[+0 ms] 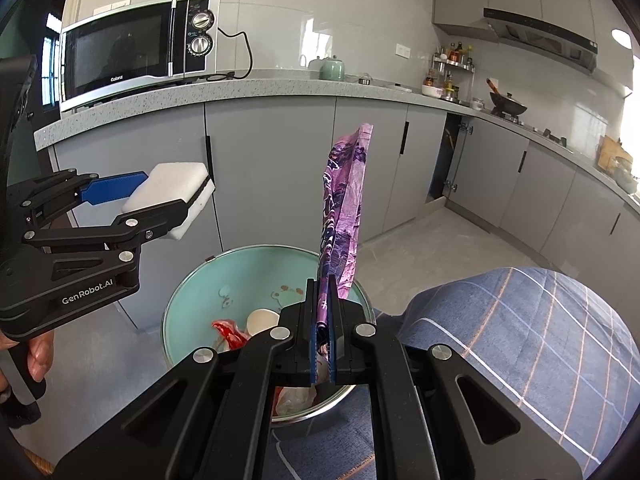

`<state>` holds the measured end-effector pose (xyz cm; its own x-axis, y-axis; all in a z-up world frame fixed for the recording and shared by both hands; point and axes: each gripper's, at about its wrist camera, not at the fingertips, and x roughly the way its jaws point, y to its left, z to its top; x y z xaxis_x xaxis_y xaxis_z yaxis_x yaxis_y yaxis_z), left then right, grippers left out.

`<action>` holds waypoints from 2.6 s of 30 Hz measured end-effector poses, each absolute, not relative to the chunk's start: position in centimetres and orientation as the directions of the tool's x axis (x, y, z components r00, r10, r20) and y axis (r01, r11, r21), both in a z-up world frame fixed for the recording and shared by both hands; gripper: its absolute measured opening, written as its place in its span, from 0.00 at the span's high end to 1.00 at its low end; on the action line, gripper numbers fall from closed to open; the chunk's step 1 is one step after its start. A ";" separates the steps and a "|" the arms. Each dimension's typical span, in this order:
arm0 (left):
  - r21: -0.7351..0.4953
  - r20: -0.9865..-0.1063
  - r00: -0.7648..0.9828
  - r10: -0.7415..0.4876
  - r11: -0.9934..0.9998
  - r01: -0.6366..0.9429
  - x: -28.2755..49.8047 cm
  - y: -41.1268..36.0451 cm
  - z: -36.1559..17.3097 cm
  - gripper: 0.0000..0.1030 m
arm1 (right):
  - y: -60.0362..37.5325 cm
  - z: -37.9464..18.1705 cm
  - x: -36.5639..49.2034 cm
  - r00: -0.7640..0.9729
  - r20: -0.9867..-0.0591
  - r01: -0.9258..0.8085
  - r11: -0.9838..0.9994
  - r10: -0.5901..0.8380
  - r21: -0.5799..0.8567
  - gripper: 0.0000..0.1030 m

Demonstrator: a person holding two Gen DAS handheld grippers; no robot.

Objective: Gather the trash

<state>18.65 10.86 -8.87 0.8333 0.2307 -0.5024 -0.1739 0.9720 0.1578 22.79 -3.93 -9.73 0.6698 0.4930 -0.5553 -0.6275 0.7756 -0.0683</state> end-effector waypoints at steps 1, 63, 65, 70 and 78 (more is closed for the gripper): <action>0.157 -0.502 0.834 0.230 0.972 -0.174 18.7 10.9 -8.8 0.49 | -3.8 -9.7 22.8 0.669 -0.556 -0.628 0.775 0.493 -0.069 0.95; 0.138 -0.360 0.908 0.215 0.975 -0.176 11.0 9.4 -3.7 0.05 | -11.9 -4.0 13.7 0.799 -0.399 -0.484 0.875 0.450 0.018 0.36; 0.136 -0.351 0.911 0.217 0.974 -0.180 10.6 9.3 -3.5 0.05 | -12.2 -3.9 13.4 0.802 -0.395 -0.482 0.876 0.449 0.017 0.36; 0.140 -0.342 0.915 0.217 0.974 -0.179 10.1 9.0 -3.1 0.05 | -12.6 -3.7 13.0 0.806 -0.384 -0.478 0.878 0.449 0.023 0.36; 0.148 -0.332 0.917 0.220 0.973 -0.179 9.8 8.7 -2.9 0.05 | -13.1 -3.4 12.7 0.819 -0.367 -0.465 0.885 0.440 0.024 0.35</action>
